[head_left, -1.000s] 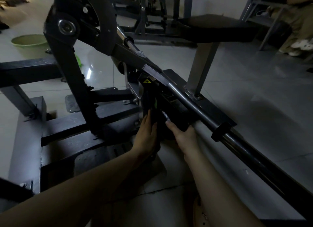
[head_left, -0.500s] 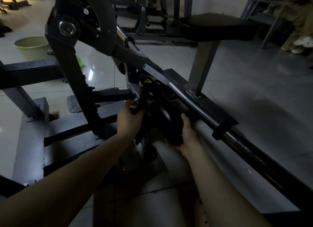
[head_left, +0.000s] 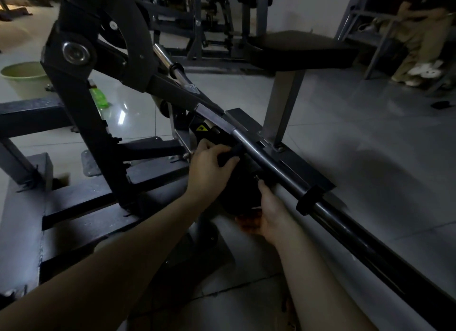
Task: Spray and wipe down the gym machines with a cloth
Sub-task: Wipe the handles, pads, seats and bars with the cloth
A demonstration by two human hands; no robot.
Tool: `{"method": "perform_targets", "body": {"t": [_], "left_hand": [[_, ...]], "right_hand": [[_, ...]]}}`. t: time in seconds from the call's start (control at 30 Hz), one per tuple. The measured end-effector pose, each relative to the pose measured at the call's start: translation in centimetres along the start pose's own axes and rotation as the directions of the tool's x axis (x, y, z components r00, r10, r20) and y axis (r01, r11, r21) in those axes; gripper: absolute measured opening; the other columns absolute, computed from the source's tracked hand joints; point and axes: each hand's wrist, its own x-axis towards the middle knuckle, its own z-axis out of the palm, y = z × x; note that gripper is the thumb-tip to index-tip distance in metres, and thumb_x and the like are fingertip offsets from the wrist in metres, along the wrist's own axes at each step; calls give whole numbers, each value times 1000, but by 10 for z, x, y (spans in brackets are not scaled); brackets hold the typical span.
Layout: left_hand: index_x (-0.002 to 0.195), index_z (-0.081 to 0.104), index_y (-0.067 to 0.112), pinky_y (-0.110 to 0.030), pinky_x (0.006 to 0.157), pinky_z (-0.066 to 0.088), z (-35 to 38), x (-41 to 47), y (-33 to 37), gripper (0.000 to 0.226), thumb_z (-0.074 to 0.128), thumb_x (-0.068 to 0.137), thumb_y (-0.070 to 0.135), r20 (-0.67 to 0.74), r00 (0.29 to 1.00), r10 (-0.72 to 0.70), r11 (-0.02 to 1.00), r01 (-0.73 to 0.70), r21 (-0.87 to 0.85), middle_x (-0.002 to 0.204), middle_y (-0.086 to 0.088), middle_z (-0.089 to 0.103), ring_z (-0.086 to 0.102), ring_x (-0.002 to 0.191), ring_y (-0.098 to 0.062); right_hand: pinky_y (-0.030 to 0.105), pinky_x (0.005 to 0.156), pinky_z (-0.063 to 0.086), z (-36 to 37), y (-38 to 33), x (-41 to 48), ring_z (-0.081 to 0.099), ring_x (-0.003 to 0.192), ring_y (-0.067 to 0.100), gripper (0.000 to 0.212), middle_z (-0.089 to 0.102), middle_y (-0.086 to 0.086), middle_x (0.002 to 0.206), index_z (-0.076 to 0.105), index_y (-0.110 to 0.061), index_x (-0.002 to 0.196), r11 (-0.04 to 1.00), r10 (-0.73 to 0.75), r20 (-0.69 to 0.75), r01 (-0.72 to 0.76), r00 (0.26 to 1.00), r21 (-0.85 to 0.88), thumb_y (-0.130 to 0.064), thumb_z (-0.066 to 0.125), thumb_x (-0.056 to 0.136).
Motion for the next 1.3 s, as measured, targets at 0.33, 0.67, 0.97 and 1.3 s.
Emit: {"method": "perform_targets", "body": {"t": [0.33,0.67,0.97,1.3], "left_hand": [[135,63,13,-37,122,22,10,17,-40,45,37,103,30,271,876,400,856,-462,230,138,-8,64,53,134,-22],[152,43,13,-46,127,12,25,-4,-41,59,25,104,41,121,989,80,988,-95,124,164,-8,34,17,155,-24],[148,50,19,-32,127,6,25,-38,-35,45,32,109,34,290,822,490,813,-551,188,156,-4,45,31,151,-19],[149,49,22,-48,126,15,23,13,-55,49,31,106,38,71,995,63,997,-66,45,161,-2,36,21,153,-20]], "right_hand": [[59,100,52,0,3,9,69,102,37,45,71,16,114,58,-27,121,997,-31,-4,31,1000,64,-63,36,104],[60,103,50,2,2,4,69,102,37,42,71,15,112,62,-27,113,999,-48,2,48,999,23,-60,39,104],[60,103,48,-12,5,3,69,108,40,50,73,17,117,62,-29,130,994,-50,68,43,996,102,-62,36,104],[56,100,54,-9,9,-11,69,109,34,42,73,10,116,66,-25,123,995,-91,64,94,994,-43,-57,53,100]]}}
